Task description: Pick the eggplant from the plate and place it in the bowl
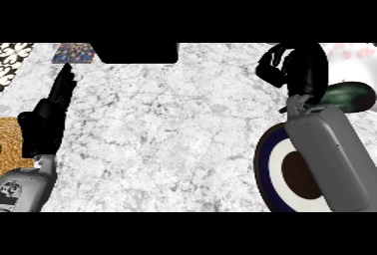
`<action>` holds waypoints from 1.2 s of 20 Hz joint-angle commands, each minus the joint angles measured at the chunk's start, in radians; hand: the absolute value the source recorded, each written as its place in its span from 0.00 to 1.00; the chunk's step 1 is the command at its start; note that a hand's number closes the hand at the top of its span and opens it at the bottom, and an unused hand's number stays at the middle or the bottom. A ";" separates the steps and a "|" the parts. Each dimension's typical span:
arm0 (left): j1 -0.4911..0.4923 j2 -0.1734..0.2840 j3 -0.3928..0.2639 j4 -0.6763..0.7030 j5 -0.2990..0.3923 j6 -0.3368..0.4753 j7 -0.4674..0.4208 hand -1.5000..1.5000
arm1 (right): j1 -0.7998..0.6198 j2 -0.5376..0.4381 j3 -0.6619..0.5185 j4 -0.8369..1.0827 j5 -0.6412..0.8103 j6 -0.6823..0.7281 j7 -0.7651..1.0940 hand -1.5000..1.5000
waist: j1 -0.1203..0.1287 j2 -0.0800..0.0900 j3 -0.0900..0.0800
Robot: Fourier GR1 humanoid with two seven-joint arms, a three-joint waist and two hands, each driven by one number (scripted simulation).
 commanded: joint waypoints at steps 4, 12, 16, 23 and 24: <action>-0.020 -0.032 0.022 0.110 -0.013 -0.018 -0.091 0.50 | 0.036 -0.127 -0.204 0.098 -0.091 -0.069 -0.204 1.00 | 0.001 0.007 0.001; 0.026 -0.039 0.018 0.005 -0.020 -0.030 -0.048 0.50 | 0.014 -0.268 -0.363 0.400 -0.135 -0.138 -0.490 1.00 | 0.016 0.008 0.001; -0.028 -0.069 -0.017 0.019 -0.066 -0.003 -0.008 0.50 | -0.037 -0.347 -0.408 0.629 -0.128 -0.146 -0.623 1.00 | 0.026 0.015 0.003; -0.052 -0.060 0.016 0.044 -0.041 -0.038 -0.034 0.50 | -0.067 -0.365 -0.441 0.929 -0.046 -0.344 -0.744 1.00 | 0.052 0.029 0.005; -0.029 -0.050 0.009 0.020 -0.042 -0.051 -0.036 0.50 | -0.136 -0.426 -0.446 0.978 -0.034 -0.290 -0.716 1.00 | 0.063 0.028 0.004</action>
